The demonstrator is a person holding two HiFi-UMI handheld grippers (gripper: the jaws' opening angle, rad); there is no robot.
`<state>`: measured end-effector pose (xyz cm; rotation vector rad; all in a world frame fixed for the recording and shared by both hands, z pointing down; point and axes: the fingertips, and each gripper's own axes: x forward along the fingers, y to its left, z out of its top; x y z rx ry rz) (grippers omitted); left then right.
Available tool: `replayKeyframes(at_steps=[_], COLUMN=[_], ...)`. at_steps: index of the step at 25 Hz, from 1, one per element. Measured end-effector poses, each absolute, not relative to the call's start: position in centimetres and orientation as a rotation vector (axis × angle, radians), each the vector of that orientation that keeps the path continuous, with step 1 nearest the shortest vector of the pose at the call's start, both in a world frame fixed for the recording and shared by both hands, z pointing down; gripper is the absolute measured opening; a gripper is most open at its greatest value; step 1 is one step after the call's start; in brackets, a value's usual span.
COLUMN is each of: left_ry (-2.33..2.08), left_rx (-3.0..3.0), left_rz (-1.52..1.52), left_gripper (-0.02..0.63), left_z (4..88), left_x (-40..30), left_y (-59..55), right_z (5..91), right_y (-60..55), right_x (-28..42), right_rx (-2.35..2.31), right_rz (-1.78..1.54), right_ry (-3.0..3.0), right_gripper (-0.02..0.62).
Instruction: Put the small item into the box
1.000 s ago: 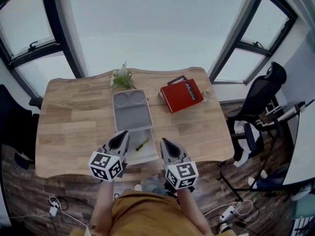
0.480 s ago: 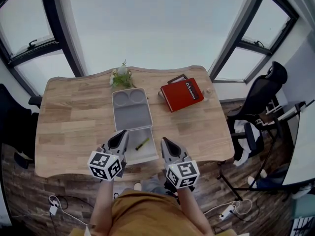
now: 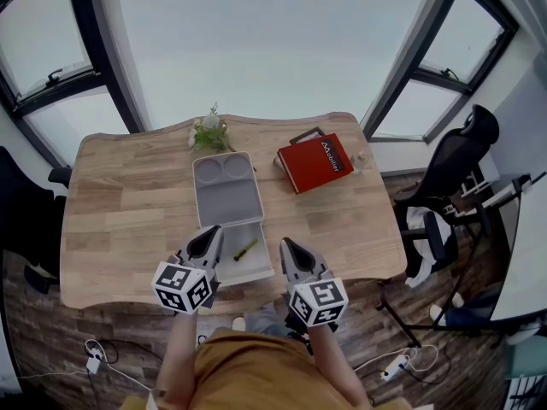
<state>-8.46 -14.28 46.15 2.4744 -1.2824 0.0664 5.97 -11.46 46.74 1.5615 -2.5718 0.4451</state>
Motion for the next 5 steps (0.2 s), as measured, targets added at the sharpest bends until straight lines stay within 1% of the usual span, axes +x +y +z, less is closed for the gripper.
replayKeyframes(at_steps=[5], left_ry=[-1.284], left_rx=[2.469], left_rz=[0.071], left_gripper=[0.005], left_z=[46.41], left_x=[-8.48], left_y=[-14.28], right_z=[46.93], right_y=[-11.44], right_x=[6.2], right_rx=[1.565], right_rz=[0.448], right_ry=[-2.567], right_gripper=[0.003])
